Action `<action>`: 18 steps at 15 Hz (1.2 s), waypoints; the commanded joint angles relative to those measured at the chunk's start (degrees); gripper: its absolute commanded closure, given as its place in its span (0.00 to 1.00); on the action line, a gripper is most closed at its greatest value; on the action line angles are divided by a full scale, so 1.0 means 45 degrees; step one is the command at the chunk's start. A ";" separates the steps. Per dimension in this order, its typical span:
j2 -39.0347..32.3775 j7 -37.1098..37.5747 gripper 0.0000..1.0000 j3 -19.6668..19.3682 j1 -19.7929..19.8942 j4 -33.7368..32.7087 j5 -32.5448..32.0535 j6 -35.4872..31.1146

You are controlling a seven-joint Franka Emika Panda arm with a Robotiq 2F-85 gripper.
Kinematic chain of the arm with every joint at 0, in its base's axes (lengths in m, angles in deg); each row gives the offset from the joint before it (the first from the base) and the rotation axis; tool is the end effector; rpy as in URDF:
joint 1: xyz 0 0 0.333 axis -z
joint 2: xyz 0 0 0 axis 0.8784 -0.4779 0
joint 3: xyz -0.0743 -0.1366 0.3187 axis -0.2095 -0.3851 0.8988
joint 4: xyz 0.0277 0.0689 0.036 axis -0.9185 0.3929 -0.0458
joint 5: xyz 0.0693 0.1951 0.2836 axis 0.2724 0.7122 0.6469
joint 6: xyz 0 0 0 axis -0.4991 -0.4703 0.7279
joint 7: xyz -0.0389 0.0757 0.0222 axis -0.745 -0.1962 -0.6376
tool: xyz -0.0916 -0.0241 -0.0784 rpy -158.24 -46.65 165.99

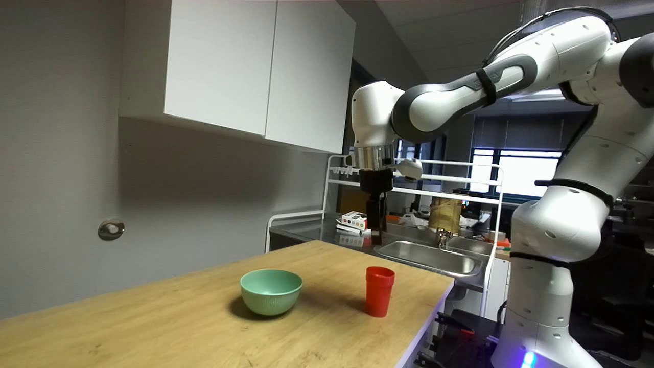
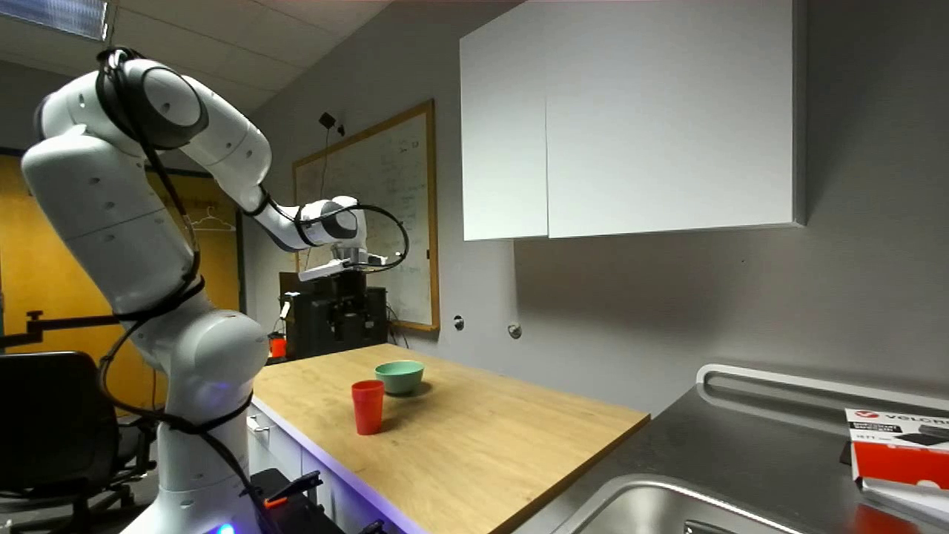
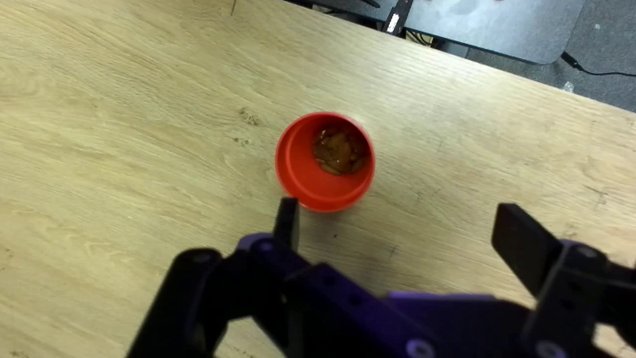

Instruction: Pour the contents in the orange cup into the green bowl

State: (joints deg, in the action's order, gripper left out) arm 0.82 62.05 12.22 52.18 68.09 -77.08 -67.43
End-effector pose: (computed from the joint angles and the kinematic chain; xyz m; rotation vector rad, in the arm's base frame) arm 0.2877 0.1570 0.4644 2.9115 0.3802 -0.1625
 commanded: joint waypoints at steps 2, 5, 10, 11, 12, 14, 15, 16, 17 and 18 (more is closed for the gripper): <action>-0.0027 0.0001 0.00 -0.0307 -0.0276 0.0062 -0.0122 -0.0010; 0.0071 -0.0099 0.00 -0.0577 -0.0129 0.0490 -0.0307 -0.0143; 0.0475 -0.0418 0.00 -0.1567 0.0165 0.1665 -0.0115 -0.0747; 0.0592 -0.0558 0.00 -0.1875 0.0258 0.1975 0.0004 -0.1021; 0.0631 -0.0610 0.00 -0.2123 0.0394 0.2221 0.0028 -0.1286; 0.0749 -0.0821 0.00 -0.2723 0.0707 0.2752 0.0164 -0.1902; 0.0774 -0.0981 0.00 -0.3050 0.0884 0.3007 0.0265 -0.2226; 0.0779 -0.1167 0.00 -0.3353 0.1032 0.3224 0.0377 -0.2527; 0.0767 -0.1395 0.00 -0.3681 0.1178 0.3451 0.0549 -0.2849; 0.0703 -0.1637 0.00 -0.3971 0.1302 0.3624 0.0732 -0.3149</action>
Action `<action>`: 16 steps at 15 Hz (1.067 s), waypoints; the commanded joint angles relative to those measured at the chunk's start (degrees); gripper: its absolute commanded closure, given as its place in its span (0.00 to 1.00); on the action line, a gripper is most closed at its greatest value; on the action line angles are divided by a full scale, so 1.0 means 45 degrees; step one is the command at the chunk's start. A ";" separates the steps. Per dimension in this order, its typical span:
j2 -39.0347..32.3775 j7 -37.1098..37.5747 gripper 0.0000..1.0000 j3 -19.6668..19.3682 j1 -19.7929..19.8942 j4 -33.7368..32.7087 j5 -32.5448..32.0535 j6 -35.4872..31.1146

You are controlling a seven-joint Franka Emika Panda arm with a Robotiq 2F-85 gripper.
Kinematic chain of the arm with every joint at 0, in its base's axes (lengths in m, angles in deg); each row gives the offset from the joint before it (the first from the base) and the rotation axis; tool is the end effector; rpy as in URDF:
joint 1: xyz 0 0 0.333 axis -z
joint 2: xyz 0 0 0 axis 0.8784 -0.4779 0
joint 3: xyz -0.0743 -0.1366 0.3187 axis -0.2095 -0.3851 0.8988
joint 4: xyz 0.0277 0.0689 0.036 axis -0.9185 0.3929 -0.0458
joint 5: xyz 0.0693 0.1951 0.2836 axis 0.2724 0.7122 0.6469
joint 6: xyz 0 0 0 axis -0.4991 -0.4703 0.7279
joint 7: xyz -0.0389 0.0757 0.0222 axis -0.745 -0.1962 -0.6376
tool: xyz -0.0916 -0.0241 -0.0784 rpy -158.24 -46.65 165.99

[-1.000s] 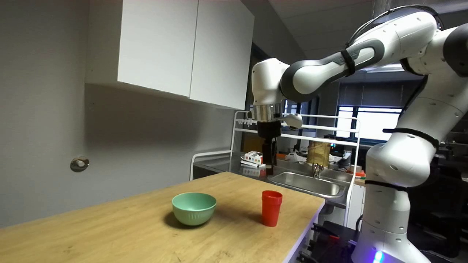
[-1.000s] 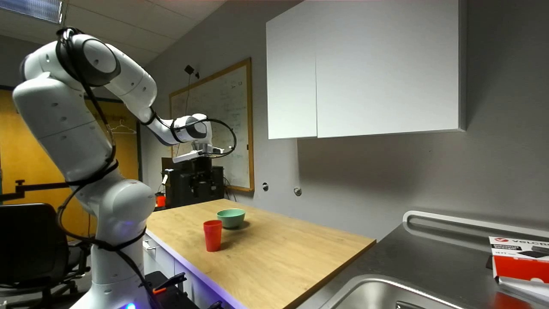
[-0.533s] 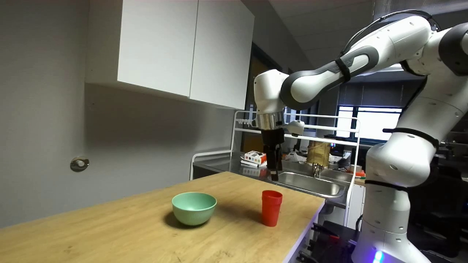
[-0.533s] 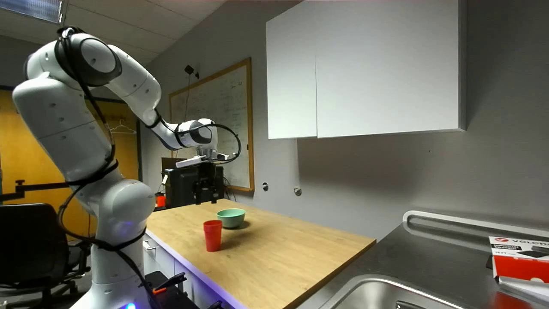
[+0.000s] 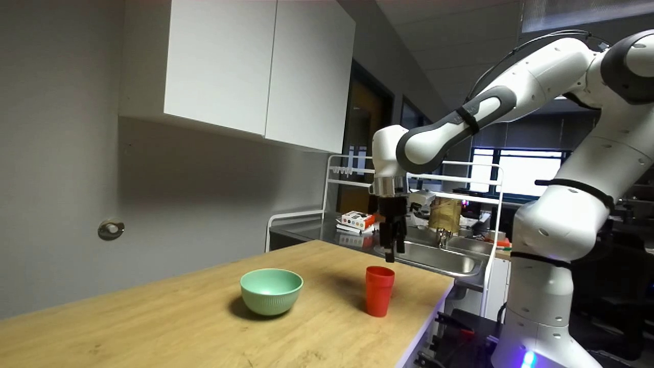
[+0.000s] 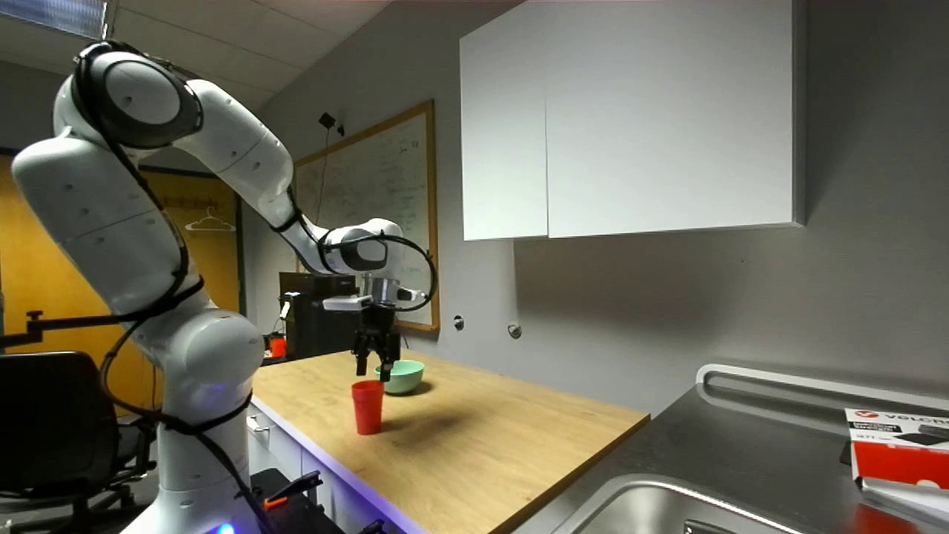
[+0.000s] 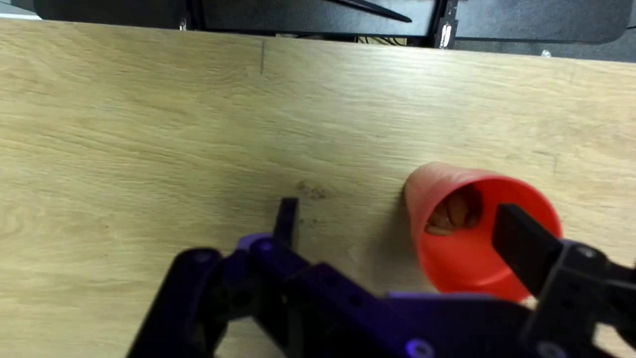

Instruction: Pour the contents in the orange cup into the green bowl

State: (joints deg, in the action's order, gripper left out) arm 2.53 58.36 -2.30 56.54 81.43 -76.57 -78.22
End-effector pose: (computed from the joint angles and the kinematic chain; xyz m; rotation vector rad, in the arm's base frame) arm 0.2858 0.0424 0.4008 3.0737 0.0403 -0.2400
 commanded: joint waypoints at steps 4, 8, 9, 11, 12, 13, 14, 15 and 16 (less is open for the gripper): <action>-0.0358 -0.1729 0.00 -0.1562 0.0538 0.0548 0.1520 -0.1490; -0.0687 -0.2284 0.00 -0.1798 0.0470 0.0544 0.2348 -0.1760; -0.0796 -0.2340 0.00 -0.1783 0.0465 0.0544 0.2479 -0.1812; -0.0969 -0.2377 0.00 -0.1707 0.0451 0.0544 0.2670 -0.1830; -0.1081 -0.2373 0.00 -0.1677 0.0449 0.0530 0.2717 -0.1837; -0.1211 -0.2357 0.00 -0.1645 0.0441 0.0496 0.2732 -0.1823; -0.1306 -0.2338 0.00 -0.1618 0.0431 0.0475 0.2753 -0.1817; -0.1416 -0.2314 0.00 -0.1589 0.0427 0.0448 0.2760 -0.1818; -0.1501 -0.2307 0.00 -0.1571 0.0418 0.0427 0.2779 -0.1805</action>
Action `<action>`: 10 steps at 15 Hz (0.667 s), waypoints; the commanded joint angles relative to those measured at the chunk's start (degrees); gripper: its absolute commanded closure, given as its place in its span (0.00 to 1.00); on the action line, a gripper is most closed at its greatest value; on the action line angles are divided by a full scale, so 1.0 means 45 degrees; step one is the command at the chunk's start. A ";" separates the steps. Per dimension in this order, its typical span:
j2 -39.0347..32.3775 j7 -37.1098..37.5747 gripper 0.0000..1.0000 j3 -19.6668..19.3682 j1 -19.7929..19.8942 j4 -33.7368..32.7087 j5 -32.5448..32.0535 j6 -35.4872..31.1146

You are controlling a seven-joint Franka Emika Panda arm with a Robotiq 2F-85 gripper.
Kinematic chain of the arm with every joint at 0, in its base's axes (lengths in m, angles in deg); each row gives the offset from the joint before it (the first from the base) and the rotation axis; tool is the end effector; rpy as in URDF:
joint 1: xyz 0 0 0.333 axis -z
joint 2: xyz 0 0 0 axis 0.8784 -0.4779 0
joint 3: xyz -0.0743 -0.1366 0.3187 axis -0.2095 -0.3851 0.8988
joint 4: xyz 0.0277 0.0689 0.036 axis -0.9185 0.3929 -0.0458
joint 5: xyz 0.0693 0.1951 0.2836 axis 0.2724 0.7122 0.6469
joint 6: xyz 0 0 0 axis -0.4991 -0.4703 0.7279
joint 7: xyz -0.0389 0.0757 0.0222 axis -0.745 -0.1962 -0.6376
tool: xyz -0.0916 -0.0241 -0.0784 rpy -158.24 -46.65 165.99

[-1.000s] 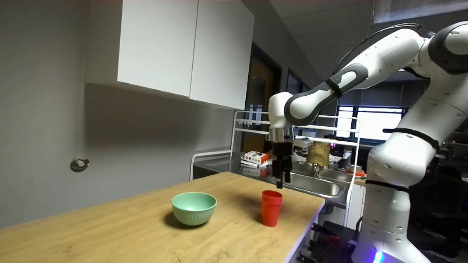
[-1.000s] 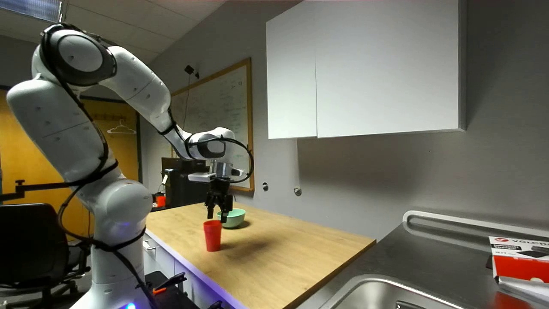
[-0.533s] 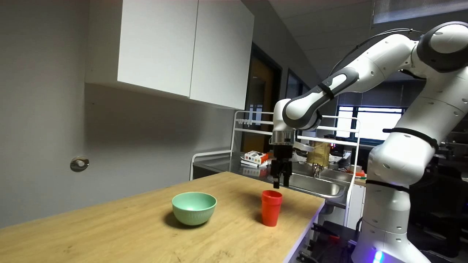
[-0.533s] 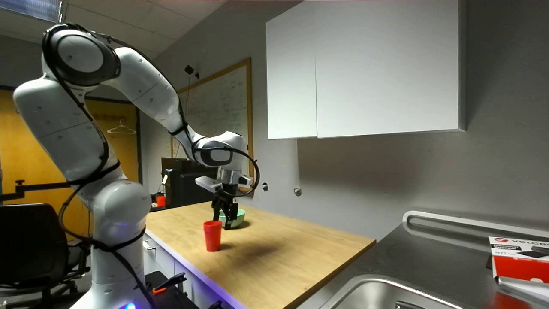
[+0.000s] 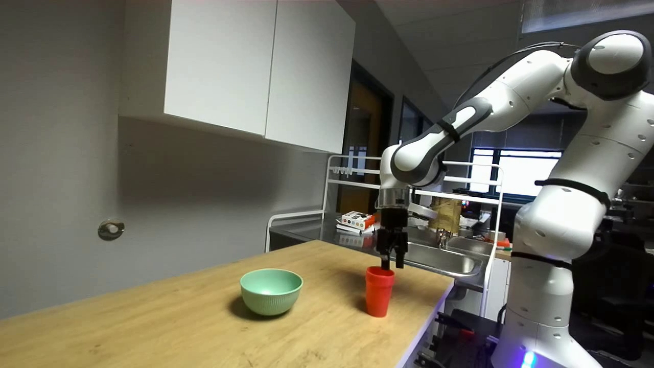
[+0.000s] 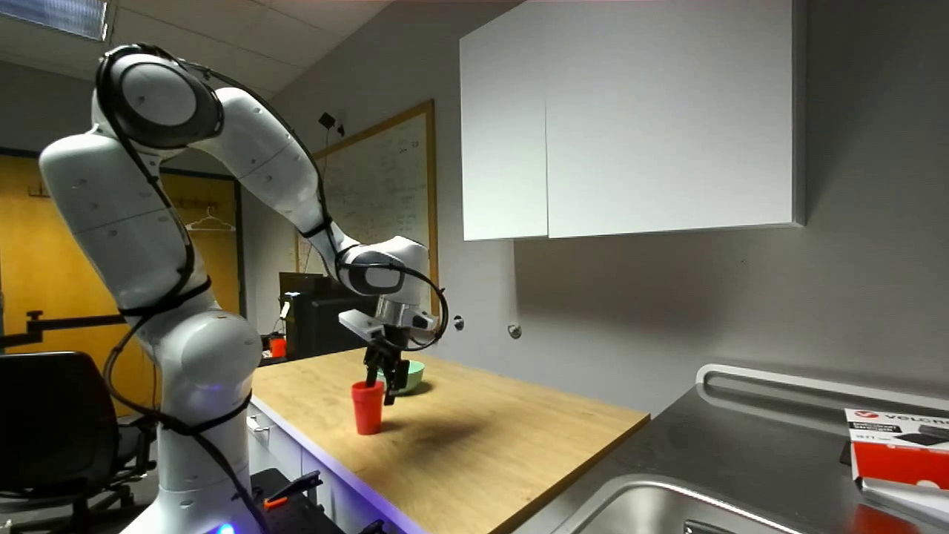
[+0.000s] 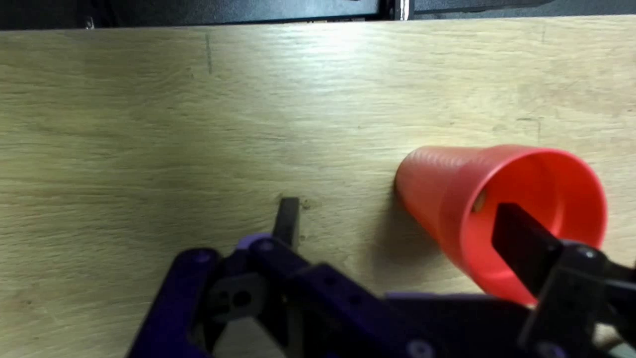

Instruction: Pour the contents in the orange cup into the green bowl

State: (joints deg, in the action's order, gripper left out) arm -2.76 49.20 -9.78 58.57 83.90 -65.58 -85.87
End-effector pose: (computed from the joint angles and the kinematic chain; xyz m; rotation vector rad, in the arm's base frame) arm 0.2992 0.0042 0.3672 -2.9615 0.1321 0.2391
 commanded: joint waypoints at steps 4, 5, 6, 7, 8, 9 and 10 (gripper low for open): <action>-0.0573 -0.0151 0.33 0.0207 -0.0010 -0.0184 0.0280 -0.0113; -0.0609 -0.0144 0.40 0.0216 -0.0007 -0.0199 0.0290 -0.0123; -0.0645 -0.0156 0.48 0.0210 -0.0007 -0.0213 0.0313 -0.0124; -0.0677 -0.0149 0.57 0.0210 -0.0002 -0.0230 0.0322 -0.0131; -0.0703 -0.0132 0.64 0.0210 0.0006 -0.0247 0.0329 -0.0139; -0.0736 -0.0106 0.71 0.0210 0.0015 -0.0271 0.0338 -0.0150; -0.0757 -0.0088 0.79 0.0212 0.0019 -0.0284 0.0346 -0.0163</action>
State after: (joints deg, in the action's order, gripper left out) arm -5.42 49.20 -9.30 58.48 83.59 -65.28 -86.52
